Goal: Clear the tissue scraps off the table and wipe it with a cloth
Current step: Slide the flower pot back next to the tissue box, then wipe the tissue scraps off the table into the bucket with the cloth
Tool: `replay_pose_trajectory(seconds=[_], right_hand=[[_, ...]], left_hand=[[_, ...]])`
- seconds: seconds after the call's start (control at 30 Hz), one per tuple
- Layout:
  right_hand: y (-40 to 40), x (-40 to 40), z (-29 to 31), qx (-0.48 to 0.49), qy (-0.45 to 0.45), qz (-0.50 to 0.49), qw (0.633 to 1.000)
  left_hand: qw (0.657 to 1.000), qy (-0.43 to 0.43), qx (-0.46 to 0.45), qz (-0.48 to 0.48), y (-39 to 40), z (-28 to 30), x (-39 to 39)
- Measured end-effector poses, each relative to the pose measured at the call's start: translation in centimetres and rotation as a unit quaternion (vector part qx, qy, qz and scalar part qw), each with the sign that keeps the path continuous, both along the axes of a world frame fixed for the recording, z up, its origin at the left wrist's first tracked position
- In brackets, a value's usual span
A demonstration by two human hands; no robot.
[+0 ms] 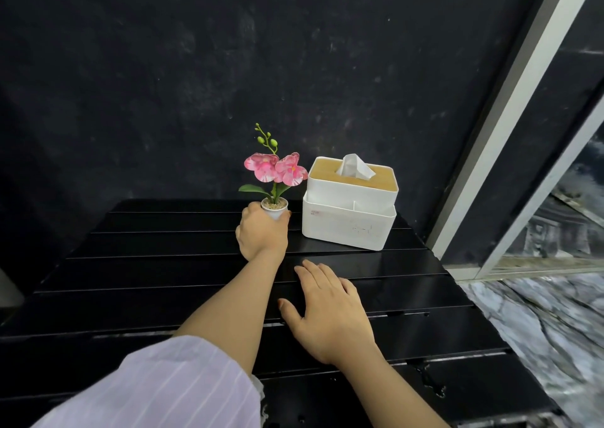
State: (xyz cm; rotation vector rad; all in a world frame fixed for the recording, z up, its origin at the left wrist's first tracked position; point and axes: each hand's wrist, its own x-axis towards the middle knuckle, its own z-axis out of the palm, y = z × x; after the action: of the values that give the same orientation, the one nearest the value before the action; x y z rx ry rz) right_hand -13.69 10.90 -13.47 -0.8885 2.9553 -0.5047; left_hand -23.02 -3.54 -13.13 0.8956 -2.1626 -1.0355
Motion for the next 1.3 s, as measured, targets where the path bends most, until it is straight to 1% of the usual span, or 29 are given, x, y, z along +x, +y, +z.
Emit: replay_pose_trajectory(seconds=[0.17,0.3,0.33,0.43,0.53,0.63,0.73,0.9,1.03,1.17,1.3], right_hand=[[0.0,0.0,0.1,-0.003,0.003,0.001,1.000],[-0.1,-0.1,0.0,-0.010,0.005,-0.001,1.000],[-0.1,-0.1,0.0,-0.012,0.003,-0.003,1.000],[-0.2,0.1,0.3,-0.011,-0.013,-0.008,1.000],[0.3,0.4,1.7,-0.007,-0.057,0.007,0.998],[1.8,1.6,3.8,-0.029,-0.083,0.011,0.996],[3.8,4.3,5.7,-0.034,-0.082,-0.004,0.996],[7.1,10.3,8.2,-0.009,-0.074,-0.016,0.997],[9.7,14.4,9.5,0.005,-0.073,-0.029,0.997],[12.5,17.5,10.1,0.012,-0.065,-0.048,0.997],[15.9,19.3,9.8,0.006,-0.065,-0.085,0.994]], left_hand=[[1.000,-0.004,0.017,-0.006,-0.1,0.0,-0.1],[0.993,-0.018,0.091,-0.078,-1.4,0.7,0.5],[0.990,-0.030,0.095,-0.103,-1.9,1.0,1.1],[0.984,-0.086,0.023,-0.155,-2.9,1.6,4.7],[0.971,-0.127,-0.050,-0.195,-3.4,2.1,10.2],[0.961,-0.145,-0.085,-0.221,-3.8,2.9,15.6],[0.960,-0.149,-0.091,-0.221,-4.2,4.1,20.5],[0.964,-0.145,-0.098,-0.201,-4.8,6.6,28.2],[0.964,-0.146,-0.121,-0.186,-5.2,8.1,33.9],[0.958,-0.172,-0.151,-0.176,-5.8,8.4,39.1],[0.960,-0.193,-0.142,-0.146,-6.5,7.6,43.3]])
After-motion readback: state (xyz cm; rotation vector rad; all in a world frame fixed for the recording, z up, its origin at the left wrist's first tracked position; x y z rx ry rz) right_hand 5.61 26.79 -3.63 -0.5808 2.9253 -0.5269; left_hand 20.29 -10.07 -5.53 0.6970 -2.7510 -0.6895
